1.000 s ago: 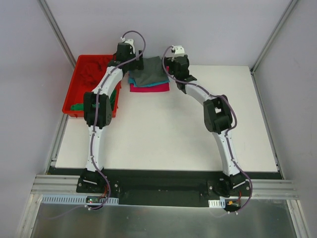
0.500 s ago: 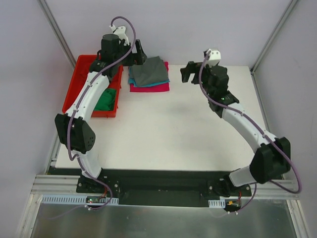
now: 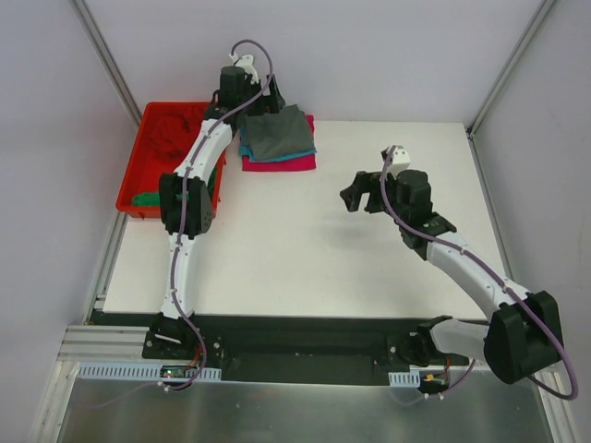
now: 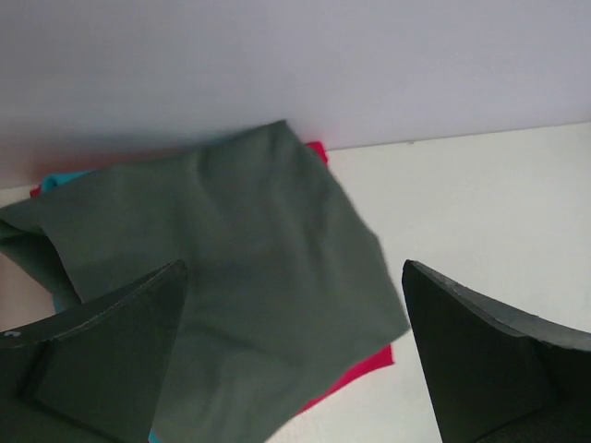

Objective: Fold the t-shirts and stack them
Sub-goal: Put the neatly folded tshirt into the corner of the board with both arms

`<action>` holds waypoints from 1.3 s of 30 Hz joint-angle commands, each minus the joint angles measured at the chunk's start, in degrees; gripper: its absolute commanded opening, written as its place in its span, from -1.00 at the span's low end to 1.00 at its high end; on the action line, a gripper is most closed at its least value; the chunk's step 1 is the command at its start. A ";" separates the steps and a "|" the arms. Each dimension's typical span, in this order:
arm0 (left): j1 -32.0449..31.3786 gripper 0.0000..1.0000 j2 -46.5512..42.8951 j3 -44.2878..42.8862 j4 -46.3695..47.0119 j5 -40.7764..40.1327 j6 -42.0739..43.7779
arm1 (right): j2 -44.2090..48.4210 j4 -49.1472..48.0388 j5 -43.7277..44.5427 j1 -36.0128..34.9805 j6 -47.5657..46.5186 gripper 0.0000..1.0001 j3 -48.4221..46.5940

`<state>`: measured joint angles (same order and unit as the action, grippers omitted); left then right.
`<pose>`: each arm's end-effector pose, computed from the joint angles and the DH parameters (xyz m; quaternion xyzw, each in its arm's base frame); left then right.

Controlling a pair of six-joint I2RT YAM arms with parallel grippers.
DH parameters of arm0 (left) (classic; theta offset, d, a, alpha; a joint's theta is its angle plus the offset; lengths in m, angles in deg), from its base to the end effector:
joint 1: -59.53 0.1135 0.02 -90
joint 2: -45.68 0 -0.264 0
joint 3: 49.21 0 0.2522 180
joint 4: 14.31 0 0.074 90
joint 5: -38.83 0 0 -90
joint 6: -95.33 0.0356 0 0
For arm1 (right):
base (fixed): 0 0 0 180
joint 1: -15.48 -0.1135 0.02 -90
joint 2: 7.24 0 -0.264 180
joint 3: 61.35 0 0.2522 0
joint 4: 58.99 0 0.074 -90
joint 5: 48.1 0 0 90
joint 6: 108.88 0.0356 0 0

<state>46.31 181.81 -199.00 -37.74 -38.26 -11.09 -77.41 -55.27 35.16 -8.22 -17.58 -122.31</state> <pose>0.5458 -0.1364 0.3376 0.0512 0.7616 -0.2469 0.5969 0.2602 0.1188 0.2970 -0.1876 0.7589 0.1795 0.5972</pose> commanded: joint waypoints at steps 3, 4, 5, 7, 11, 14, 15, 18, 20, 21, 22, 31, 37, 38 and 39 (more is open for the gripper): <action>1.70 0.98 7.38 -1.78 9.41 4.32 -3.18 | 3.90 3.70 -2.30 0.32 -0.86 0.92 2.64; 1.70 0.98 8.17 -1.70 10.80 3.54 -3.52 | 3.55 5.80 -2.31 0.32 -2.95 0.92 2.12; 1.79 0.98 8.62 -1.35 11.42 2.92 -3.79 | 3.12 8.00 -1.44 0.32 -2.97 0.92 1.76; 1.96 0.98 9.23 -0.82 12.57 2.22 -3.79 | 2.06 8.99 -1.86 0.24 -3.58 0.92 2.02; 2.05 0.98 8.45 1.37 14.32 2.21 -2.39 | 0.39 9.78 -0.73 0.24 -3.85 0.92 1.50; 2.05 0.98 6.43 3.57 15.90 0.99 -0.81 | -0.32 11.54 -0.55 0.24 -4.29 0.93 0.97; 2.05 0.98 5.90 4.45 16.69 -0.06 -0.19 | -0.49 11.89 -0.47 0.32 -4.29 0.92 0.71; 2.31 0.98 5.54 5.25 17.84 -2.18 0.69 | -1.02 12.68 -0.29 0.32 -4.82 0.92 0.18; 2.66 0.98 5.37 5.86 17.76 -3.14 0.43 | -1.46 12.77 0.06 0.32 -5.08 0.92 0.00; 2.67 0.98 5.37 6.38 17.93 -4.02 0.43 | -1.72 12.94 0.15 0.41 -5.17 0.92 -0.08; 2.75 0.98 5.45 6.74 18.02 -4.73 0.52 | -1.98 13.12 0.06 0.33 -5.25 0.92 -0.35; 3.10 0.98 5.11 6.13 18.55 -5.17 4.21 | -4.71 14.44 -0.64 0.41 -5.78 0.93 -1.84; 4.16 0.98 6.95 3.67 18.02 -7.90 4.57 | -5.50 15.84 0.76 0.41 -6.66 0.92 -2.90; 4.51 0.98 7.39 3.84 17.85 -7.11 3.86 | -5.68 16.02 1.11 0.41 -6.84 0.92 -2.98; 4.77 0.98 7.74 3.75 18.02 -5.89 3.25 | -5.68 16.11 1.20 0.41 -6.84 0.92 -3.07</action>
<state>49.55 191.80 -192.64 -21.92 -44.14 -7.86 -82.79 -40.10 35.03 -8.20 -23.07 -122.70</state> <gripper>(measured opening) 0.990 0.961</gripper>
